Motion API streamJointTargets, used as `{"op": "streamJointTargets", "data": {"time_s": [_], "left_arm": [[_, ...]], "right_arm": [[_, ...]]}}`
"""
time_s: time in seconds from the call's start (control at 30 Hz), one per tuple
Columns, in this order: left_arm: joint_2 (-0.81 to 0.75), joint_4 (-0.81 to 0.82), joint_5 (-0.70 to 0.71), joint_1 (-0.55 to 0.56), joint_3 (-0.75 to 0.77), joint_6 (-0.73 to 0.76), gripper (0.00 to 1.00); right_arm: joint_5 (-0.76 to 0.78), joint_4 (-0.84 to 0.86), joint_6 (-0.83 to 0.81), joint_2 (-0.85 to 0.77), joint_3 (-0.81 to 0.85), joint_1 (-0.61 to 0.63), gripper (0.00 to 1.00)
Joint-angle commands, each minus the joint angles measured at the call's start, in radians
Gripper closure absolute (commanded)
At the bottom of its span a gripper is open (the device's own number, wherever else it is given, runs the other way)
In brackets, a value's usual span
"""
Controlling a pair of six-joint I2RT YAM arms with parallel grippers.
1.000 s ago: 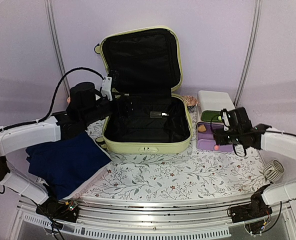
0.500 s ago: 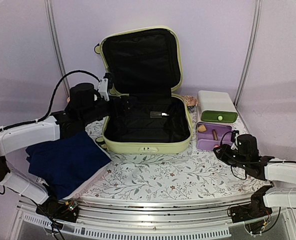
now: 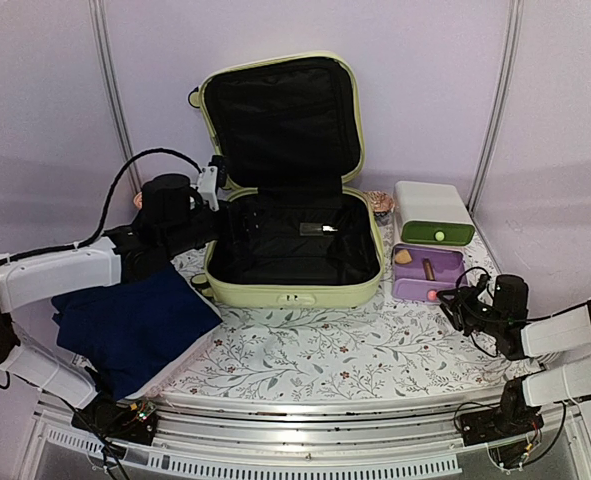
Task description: Open, take out, and arrange the luggage
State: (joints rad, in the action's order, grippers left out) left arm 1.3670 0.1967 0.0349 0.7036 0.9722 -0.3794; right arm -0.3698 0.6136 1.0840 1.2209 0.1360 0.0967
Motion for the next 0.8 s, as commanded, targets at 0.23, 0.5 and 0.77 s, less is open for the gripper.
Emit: {"op": "streamJointTargets", "data": {"time_s": [0.23,0.5,0.77], "left_arm": [[-0.028,-0.013,-0.001,-0.016,-0.018,0.005,0.02],[-0.012,-0.021,-0.003,-0.025,-0.009,0.016,0.02],[0.019,-0.015,-0.010,-0.033,0.015,0.034,0.02]], "right_arm": [[-0.093,0.259,0.044,0.251,0.074,-0.061,0.66],[-0.136,0.392,0.102,0.432,0.180,-0.075,0.66],[-0.103,0.425,0.096,0.582,0.274,-0.098,0.65]]}}
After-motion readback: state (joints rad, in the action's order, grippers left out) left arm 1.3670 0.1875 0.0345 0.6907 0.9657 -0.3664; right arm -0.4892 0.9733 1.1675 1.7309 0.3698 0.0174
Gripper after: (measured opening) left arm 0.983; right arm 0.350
